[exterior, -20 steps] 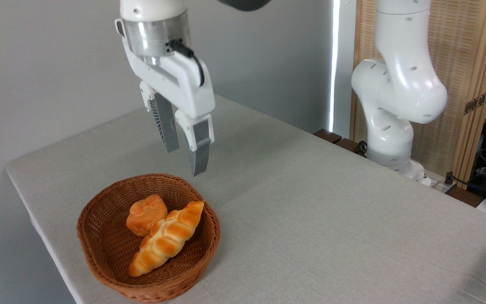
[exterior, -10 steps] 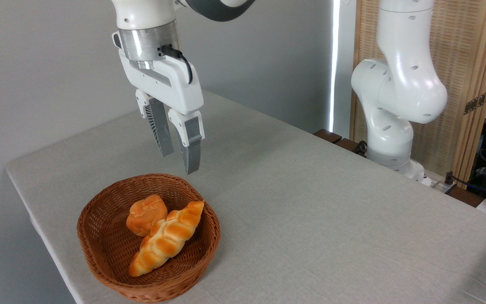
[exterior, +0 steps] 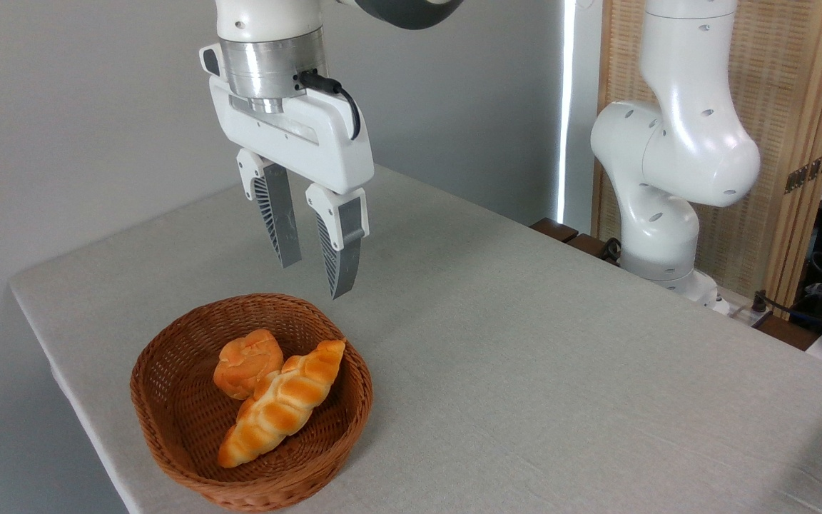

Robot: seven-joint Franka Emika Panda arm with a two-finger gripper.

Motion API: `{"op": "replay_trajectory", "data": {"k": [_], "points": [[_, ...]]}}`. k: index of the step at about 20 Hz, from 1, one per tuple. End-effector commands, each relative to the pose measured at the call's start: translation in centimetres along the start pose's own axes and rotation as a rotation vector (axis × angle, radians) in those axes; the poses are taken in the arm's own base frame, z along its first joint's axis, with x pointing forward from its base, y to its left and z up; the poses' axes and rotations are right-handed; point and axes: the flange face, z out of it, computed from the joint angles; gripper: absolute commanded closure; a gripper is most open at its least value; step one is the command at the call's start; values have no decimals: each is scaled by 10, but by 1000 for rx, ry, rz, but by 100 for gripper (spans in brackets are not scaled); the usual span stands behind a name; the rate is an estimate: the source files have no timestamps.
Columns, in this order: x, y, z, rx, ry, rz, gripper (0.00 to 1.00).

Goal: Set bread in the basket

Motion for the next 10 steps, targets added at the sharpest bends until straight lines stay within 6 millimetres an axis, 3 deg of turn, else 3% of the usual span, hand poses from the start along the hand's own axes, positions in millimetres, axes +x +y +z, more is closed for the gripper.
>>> {"op": "replay_trajectory", "data": {"k": [1,10], "points": [[-6,2,-3,-5,24,-10,0],[-8,1,-2,-16,8,30,0]]}}
